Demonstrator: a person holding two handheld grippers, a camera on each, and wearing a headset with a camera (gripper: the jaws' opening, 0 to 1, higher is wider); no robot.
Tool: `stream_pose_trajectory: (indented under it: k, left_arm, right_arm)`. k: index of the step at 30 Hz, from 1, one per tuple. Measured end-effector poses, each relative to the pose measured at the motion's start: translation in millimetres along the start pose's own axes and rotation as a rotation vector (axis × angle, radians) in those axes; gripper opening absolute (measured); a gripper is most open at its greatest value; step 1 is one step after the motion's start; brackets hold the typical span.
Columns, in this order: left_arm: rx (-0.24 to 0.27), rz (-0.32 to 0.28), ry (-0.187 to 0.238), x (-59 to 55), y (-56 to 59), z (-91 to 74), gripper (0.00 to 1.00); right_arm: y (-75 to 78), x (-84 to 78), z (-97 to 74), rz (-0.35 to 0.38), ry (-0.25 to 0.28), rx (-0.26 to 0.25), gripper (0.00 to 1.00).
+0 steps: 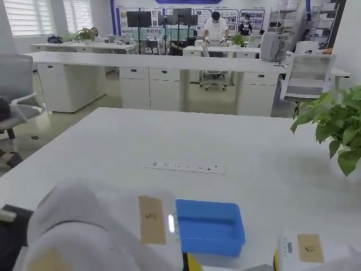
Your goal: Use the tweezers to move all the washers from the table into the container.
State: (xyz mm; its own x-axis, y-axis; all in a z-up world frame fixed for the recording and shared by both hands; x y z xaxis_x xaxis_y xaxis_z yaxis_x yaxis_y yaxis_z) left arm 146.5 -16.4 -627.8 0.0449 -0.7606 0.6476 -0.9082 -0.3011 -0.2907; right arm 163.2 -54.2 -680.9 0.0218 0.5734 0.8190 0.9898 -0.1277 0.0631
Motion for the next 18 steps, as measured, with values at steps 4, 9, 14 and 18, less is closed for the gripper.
stream_pose_trajectory:
  k: [4,9,14,18]
  left_arm:
    - [0.066,-0.097,0.045,-6.0,-3.5,0.9,0.02]
    - [0.171,-0.281,0.153,-21.5,-1.8,-3.6,0.22]
    - [0.288,-0.418,0.185,-46.3,-2.5,-10.2,0.40]
    - [0.373,-0.494,0.168,-68.9,-3.1,-13.0,0.52]
  right_arm:
    - [2.4,-0.7,2.4,0.022,-0.008,0.007,0.02]
    - [7.7,0.1,5.6,0.035,-0.007,0.002,0.02]
    - [16.5,0.8,8.9,0.078,0.009,0.006,0.01]
    - [24.9,1.2,12.9,0.105,0.027,-0.003,0.01]
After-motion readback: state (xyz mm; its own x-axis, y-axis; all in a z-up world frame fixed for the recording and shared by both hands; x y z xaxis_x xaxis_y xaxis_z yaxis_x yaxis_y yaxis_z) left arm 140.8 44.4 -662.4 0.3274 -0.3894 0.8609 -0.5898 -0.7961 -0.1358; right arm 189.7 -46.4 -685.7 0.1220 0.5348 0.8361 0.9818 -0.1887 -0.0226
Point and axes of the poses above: the centre of the closed fingertips' face, and the gripper's own axes: z roughly forward along the fingers, y roughly to its right, x roughly out of its top, the point moved 5 cm from there along -z, roughly backward along the fingers, and after that the axes turned 7 degrees about -y, right-handed, at the moved point
